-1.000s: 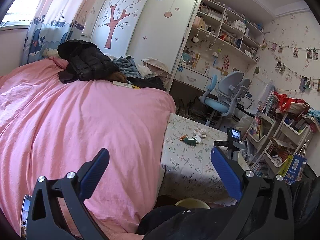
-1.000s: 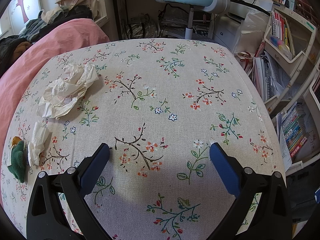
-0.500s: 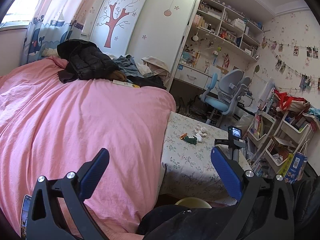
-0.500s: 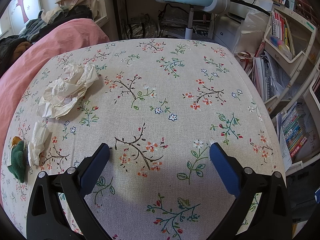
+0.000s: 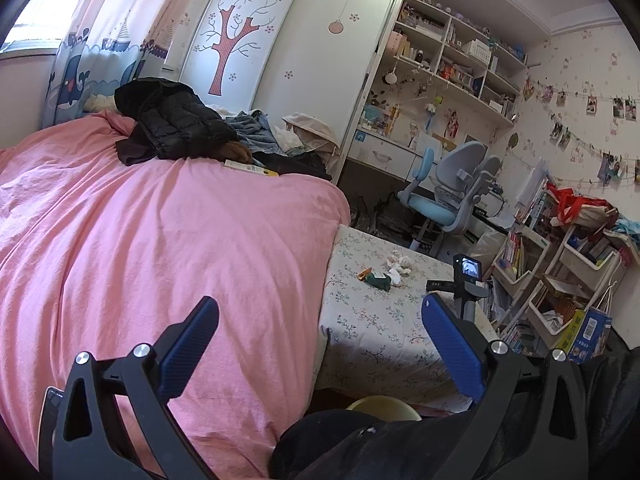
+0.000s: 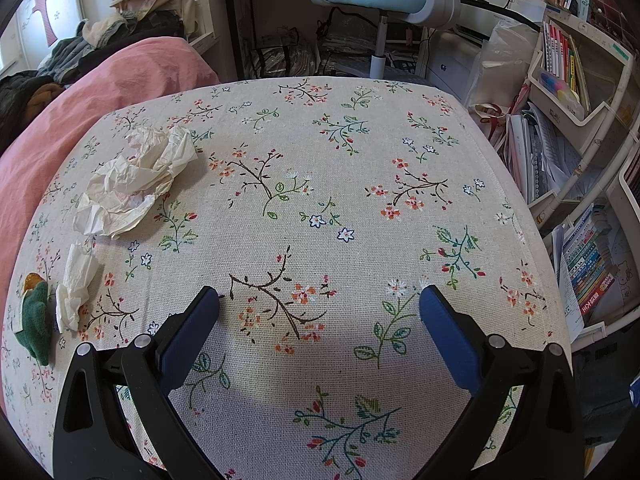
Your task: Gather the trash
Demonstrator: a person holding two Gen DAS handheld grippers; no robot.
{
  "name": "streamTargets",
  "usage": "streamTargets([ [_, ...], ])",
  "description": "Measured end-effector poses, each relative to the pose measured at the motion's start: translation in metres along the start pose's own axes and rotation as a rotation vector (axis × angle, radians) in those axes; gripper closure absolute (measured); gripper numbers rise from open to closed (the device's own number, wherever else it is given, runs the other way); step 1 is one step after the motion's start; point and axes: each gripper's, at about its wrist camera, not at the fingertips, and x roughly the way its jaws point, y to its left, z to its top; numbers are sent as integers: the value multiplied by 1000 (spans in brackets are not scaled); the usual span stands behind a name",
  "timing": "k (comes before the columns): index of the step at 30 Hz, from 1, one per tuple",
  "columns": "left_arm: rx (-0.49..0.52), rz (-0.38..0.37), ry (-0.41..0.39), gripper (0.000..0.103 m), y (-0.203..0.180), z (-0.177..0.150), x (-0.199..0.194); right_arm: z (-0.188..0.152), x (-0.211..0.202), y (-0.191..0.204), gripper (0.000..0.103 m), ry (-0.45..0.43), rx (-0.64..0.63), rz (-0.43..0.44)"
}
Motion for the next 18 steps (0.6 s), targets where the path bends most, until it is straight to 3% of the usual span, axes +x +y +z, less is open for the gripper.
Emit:
streamTargets([
  [6, -7, -39, -18, 6, -4, -5, -7, 0, 0, 0, 7, 0, 0, 0],
  [18, 6, -38, 12, 6, -4, -4, -3, 0, 0, -1, 7, 0, 0, 0],
])
